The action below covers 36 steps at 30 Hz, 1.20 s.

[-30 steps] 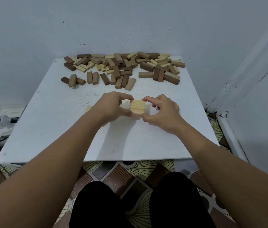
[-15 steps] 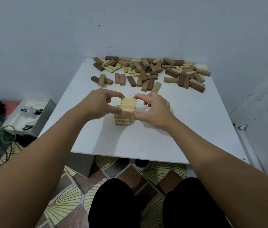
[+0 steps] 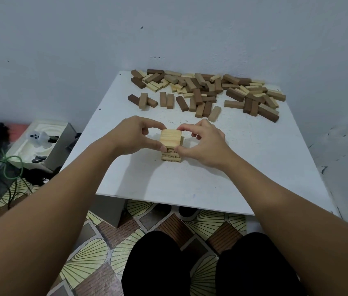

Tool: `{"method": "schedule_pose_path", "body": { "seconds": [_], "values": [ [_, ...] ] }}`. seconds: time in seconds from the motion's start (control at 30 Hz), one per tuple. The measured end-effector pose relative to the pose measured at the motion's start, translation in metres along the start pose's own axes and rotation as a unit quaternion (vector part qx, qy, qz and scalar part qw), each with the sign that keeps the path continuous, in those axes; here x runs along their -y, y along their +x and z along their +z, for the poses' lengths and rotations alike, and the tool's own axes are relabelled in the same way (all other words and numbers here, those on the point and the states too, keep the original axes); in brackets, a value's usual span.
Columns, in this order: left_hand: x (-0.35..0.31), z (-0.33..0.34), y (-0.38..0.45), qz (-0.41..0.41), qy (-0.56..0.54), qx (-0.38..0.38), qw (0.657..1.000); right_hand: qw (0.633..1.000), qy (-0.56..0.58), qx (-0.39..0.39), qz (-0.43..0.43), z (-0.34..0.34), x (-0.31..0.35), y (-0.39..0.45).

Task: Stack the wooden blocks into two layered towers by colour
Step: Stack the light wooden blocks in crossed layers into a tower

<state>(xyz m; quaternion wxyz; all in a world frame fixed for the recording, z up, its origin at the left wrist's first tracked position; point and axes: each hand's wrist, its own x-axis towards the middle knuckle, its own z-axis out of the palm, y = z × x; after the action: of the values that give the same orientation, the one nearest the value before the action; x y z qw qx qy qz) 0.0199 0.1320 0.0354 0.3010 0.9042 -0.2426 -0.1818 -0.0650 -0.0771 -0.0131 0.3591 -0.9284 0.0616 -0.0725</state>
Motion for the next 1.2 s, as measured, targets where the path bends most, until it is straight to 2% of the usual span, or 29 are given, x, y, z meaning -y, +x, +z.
{"method": "schedule_pose_path", "body": {
  "seconds": [0.67,1.2],
  "values": [
    [0.0,0.003,0.008,0.006,0.003,0.024,1.0,0.998,0.041,0.05,0.025,-0.001,-0.009,0.0],
    [0.002,0.003,0.012,-0.003,-0.004,0.039,0.999,0.996,0.051,0.059,0.031,0.002,-0.018,0.003]
  ]
}}
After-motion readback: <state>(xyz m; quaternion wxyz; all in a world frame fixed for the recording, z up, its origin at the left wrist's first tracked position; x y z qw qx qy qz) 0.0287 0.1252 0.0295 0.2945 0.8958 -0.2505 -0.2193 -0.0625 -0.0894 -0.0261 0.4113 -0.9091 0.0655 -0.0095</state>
